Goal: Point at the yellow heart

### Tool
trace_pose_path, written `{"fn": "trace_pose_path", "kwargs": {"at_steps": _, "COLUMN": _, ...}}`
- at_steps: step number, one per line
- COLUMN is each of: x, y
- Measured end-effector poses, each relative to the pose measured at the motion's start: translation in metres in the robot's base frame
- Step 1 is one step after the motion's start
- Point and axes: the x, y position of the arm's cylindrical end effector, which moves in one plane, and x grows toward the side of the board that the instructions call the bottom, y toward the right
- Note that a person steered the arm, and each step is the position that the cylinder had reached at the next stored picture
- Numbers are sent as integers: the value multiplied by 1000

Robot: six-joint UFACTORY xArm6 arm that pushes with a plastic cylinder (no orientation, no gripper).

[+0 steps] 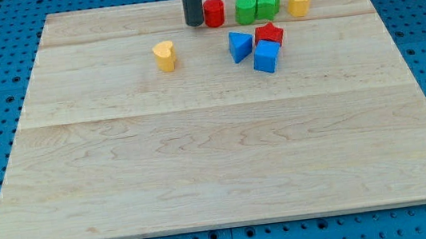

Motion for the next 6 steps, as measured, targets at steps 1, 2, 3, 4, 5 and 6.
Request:
{"fn": "trace_pose_path", "kwargs": {"at_steps": 1, "x": 29, "y": 17}}
{"fn": "trace_pose_path", "kwargs": {"at_steps": 2, "x": 56, "y": 23}}
{"fn": "trace_pose_path", "kwargs": {"at_steps": 3, "x": 101, "y": -1}}
{"fn": "trace_pose_path", "kwargs": {"at_steps": 4, "x": 104, "y": -49}}
{"fn": "trace_pose_path", "kwargs": {"at_steps": 5, "x": 81, "y": -40}}
{"fn": "trace_pose_path", "kwargs": {"at_steps": 6, "x": 75, "y": -50}}
